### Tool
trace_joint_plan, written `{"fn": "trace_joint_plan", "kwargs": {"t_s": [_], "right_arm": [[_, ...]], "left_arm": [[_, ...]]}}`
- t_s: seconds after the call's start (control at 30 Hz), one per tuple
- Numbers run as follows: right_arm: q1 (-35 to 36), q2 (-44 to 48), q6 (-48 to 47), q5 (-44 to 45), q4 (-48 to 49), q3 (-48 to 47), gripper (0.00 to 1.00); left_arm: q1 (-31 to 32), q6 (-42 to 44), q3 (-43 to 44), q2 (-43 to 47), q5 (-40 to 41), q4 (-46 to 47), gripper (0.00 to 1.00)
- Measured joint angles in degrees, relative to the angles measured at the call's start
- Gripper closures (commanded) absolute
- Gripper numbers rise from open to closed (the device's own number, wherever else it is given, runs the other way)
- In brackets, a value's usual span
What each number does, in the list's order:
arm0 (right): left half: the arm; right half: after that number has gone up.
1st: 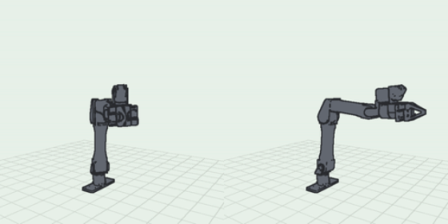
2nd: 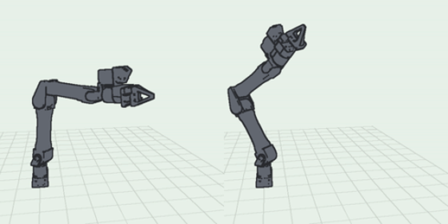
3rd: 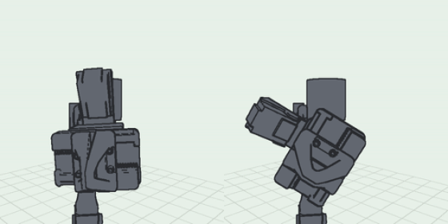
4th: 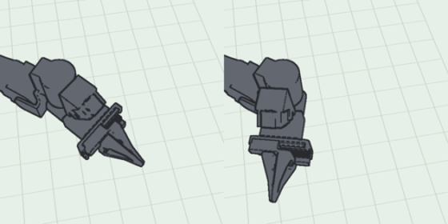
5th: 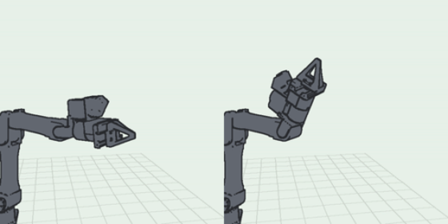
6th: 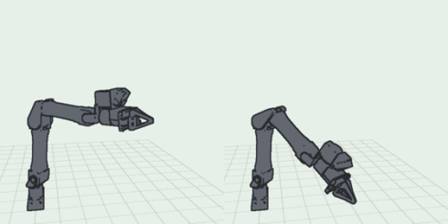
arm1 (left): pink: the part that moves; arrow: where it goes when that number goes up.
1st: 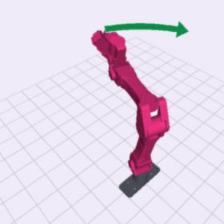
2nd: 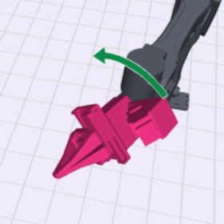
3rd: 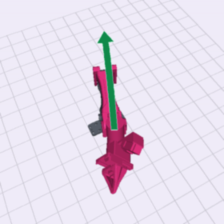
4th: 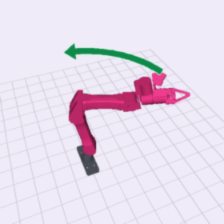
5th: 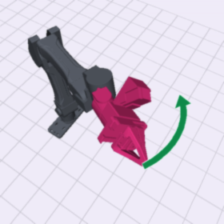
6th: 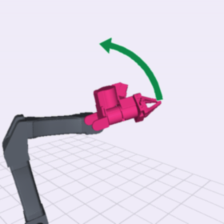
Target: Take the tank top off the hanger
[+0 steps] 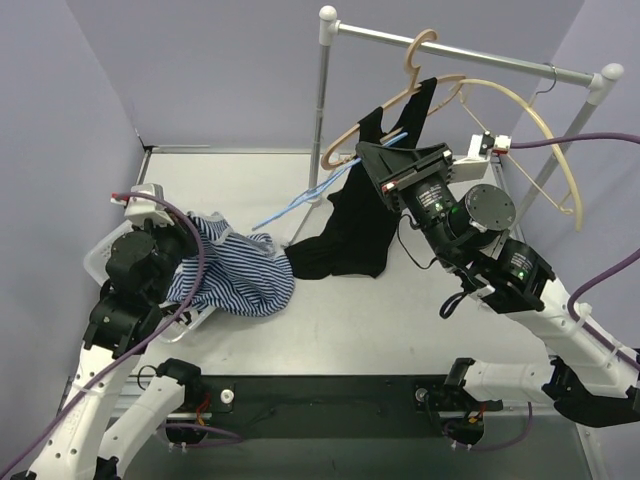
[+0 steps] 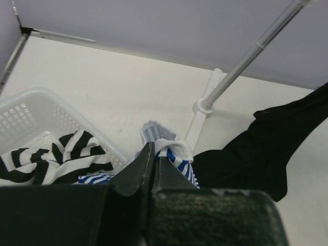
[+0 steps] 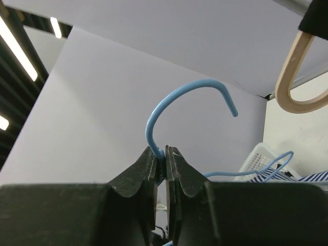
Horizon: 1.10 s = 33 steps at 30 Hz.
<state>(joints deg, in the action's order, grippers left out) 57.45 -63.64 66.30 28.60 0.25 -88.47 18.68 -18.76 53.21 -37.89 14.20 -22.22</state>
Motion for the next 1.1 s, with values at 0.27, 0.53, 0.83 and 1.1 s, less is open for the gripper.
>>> {"fn": "trace_joint_plan", "kwargs": {"t_s": [0.27,0.53,0.83,1.1], "right_arm": [[-0.92,5.97,-10.23,-14.40,-0.66,8.20,1.00],[-0.90,15.50,-13.29,-21.38,-0.72,21.97,1.00],[-0.90,21.94,-12.48,-21.22,-1.79,28.15,1.00],[-0.92,25.81,-12.61,-22.38,-1.18,36.70,1.00]], "left_arm": [[0.00,8.79,19.32,-7.93,13.03,-3.69,1.00],[-0.33,27.19,34.16,-14.14,31.63,1.53,1.00],[-3.17,40.92,31.23,-16.11,39.54,8.04,1.00],[-13.73,34.64,27.76,-25.83,32.76,6.71,1.00]]}}
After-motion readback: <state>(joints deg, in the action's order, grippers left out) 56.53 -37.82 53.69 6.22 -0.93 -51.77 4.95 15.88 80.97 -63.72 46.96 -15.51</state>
